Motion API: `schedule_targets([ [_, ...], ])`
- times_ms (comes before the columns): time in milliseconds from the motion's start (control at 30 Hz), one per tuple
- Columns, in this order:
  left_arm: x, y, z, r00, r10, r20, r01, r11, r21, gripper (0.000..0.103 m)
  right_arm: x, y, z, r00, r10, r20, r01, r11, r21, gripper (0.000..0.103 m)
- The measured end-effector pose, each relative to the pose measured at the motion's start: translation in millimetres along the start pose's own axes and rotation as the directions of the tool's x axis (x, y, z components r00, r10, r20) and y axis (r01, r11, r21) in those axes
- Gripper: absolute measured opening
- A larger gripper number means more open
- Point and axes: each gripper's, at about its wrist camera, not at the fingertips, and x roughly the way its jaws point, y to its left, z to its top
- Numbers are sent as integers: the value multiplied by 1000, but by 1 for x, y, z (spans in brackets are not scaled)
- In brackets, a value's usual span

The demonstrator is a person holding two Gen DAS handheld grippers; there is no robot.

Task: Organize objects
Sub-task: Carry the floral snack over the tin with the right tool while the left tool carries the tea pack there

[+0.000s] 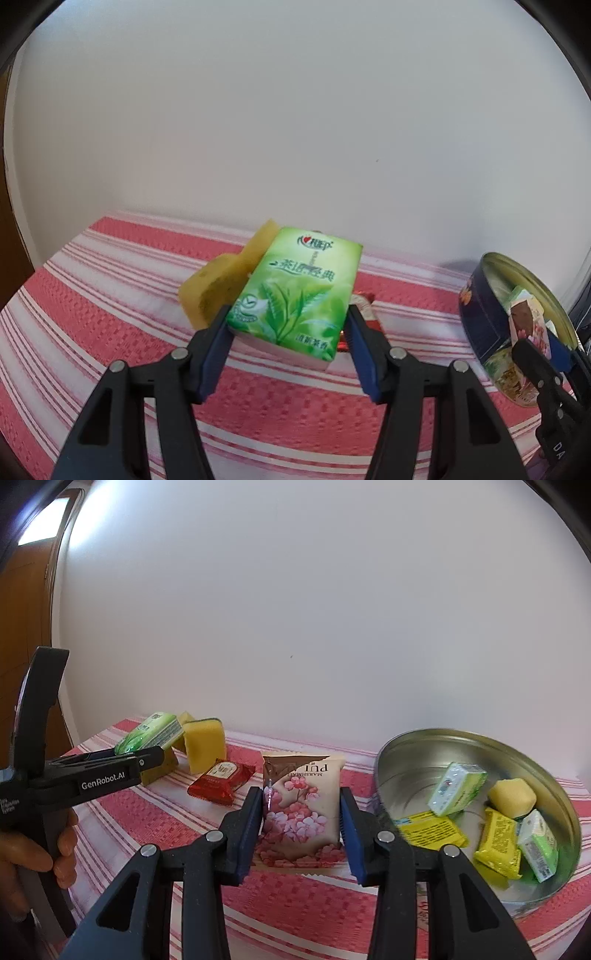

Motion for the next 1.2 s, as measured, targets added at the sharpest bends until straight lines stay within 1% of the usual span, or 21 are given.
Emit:
schedule_targets([
  [167,-10,-19,-1,999,-13,43,12,1000,23,59,-6,-9,2,999,1,32,-2,1000,30,44],
  [500,-20,-63,-8,998,-45,51,42,998,52,59,-29,-46,5,997,-26,71,22,998,57,44],
  [667,-24,-88,-11,996,-70,53,68,997,48,59,-39,-67,7,994,-48,94,41,997,72,44],
  [767,-28,-103,-11,994,-91,60,87,994,63,59,-44,-82,9,993,-58,106,48,994,96,44],
  [1067,-34,-162,-12,987,-150,58,142,982,123,59,-60,-130,13,984,-119,134,98,983,156,44],
  [1200,-35,-183,-12,983,-174,61,164,976,143,59,-70,-145,12,977,-161,140,138,977,163,44],
])
